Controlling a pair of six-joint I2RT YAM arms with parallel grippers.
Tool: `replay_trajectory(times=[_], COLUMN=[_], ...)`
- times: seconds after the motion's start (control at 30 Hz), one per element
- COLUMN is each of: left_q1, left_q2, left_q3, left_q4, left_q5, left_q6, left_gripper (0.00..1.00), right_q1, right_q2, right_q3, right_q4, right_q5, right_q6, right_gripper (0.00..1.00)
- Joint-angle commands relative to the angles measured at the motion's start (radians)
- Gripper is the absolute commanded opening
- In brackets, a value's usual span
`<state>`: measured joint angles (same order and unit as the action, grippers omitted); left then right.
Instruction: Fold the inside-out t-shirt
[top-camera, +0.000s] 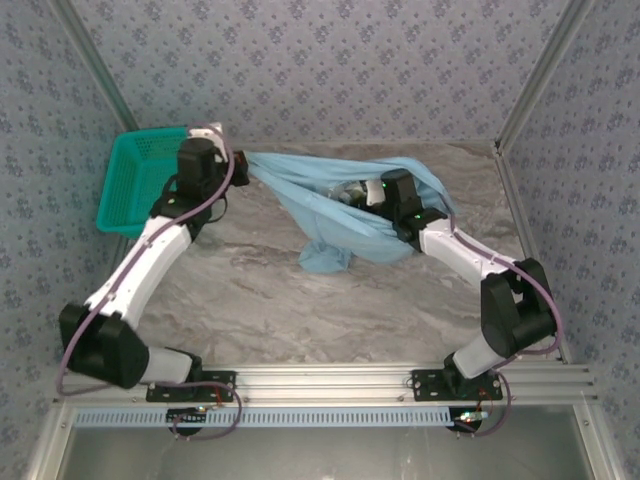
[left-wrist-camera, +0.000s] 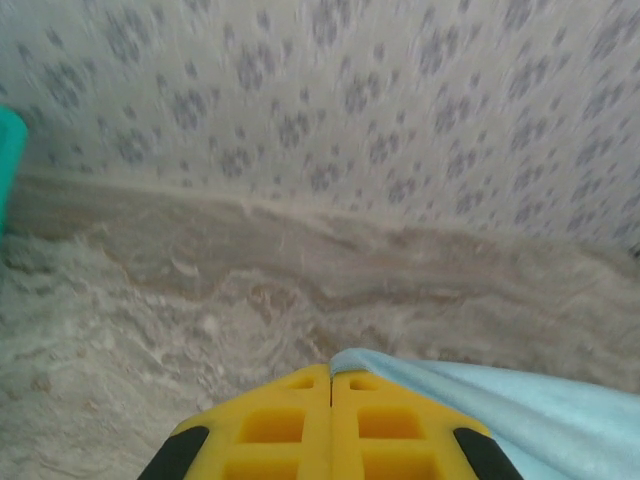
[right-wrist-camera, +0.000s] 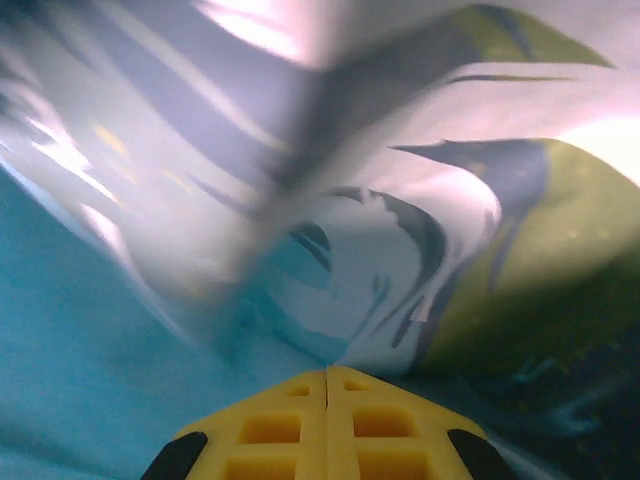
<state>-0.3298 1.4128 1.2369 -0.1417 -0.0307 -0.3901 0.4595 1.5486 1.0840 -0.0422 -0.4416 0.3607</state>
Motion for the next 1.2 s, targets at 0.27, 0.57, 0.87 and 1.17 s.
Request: replay_trajectory(times=[0.27, 0.57, 0.87, 1.17], left_q1=[0.042, 0.045, -0.11, -0.217], left_q2=[0.233, 0.122, 0.006, 0.197], left_q3=[-0.005, -0.152, -0.195, 0.064], left_q4=[0.01, 0.198, 0.277, 0.034], left_q5=[-0.028, 0.396, 0.633, 0.672], left_q6=[-0.048, -0.036, 0.316, 0.505], left_gripper=[0.0, 0.32, 0.81, 0.71], right_q1=[0.015, 0.041, 0.05, 0.057], right_q2=[-0.075, 0.047, 0.078, 0.067], right_q3=[0.054, 0.099, 0.099, 0.095], right_q4=[0.026, -0.139, -0.153, -0.166], right_q5=[-0.144, 0.003, -0.046, -0.053], right_q6=[0.01, -0.081, -0.121, -0.145], right_gripper=[0.0, 0.0, 0.0, 0.0])
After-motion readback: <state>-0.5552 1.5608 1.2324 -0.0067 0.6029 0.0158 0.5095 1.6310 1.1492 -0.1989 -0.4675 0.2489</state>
